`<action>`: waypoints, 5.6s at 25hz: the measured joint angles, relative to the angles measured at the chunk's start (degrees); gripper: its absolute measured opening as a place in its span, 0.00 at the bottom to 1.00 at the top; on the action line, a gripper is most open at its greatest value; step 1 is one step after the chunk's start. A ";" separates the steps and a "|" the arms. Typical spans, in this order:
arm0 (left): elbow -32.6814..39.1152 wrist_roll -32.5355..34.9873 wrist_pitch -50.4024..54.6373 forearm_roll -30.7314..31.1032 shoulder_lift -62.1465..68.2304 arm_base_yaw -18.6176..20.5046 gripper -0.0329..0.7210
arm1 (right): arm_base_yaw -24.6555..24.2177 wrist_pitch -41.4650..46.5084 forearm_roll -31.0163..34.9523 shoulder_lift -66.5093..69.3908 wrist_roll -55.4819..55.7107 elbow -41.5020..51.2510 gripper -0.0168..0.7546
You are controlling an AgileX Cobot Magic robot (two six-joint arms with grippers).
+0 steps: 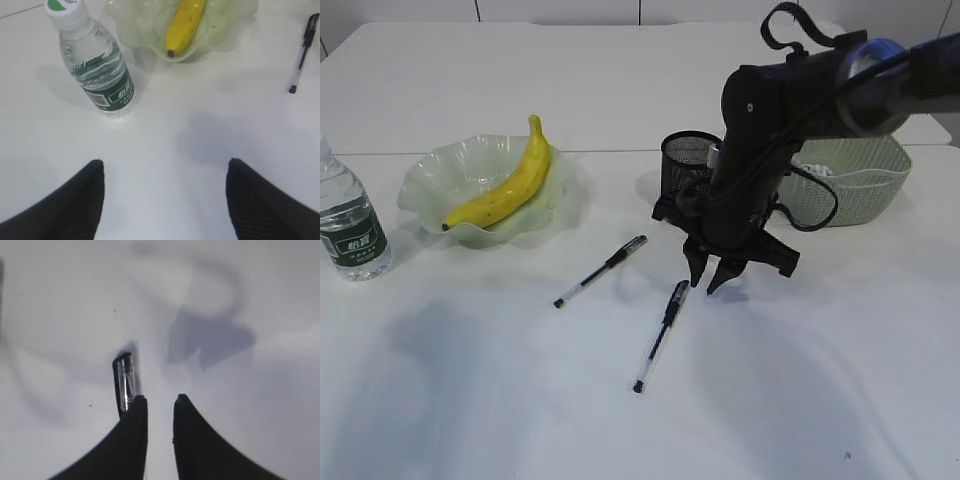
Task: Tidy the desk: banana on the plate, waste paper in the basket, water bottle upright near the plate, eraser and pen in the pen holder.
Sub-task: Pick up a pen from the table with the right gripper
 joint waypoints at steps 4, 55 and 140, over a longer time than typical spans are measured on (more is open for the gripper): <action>0.00 0.00 0.00 0.02 0.00 0.00 0.76 | 0.26 0.00 3.89 1.89 -2.63 -0.10 0.20; 0.00 0.00 0.00 0.12 0.00 0.00 0.76 | 1.41 -4.68 4.58 4.45 -4.72 -0.78 0.31; 0.00 0.00 0.12 0.24 0.00 0.00 0.76 | 1.41 4.78 1.65 5.10 -1.35 -5.94 0.18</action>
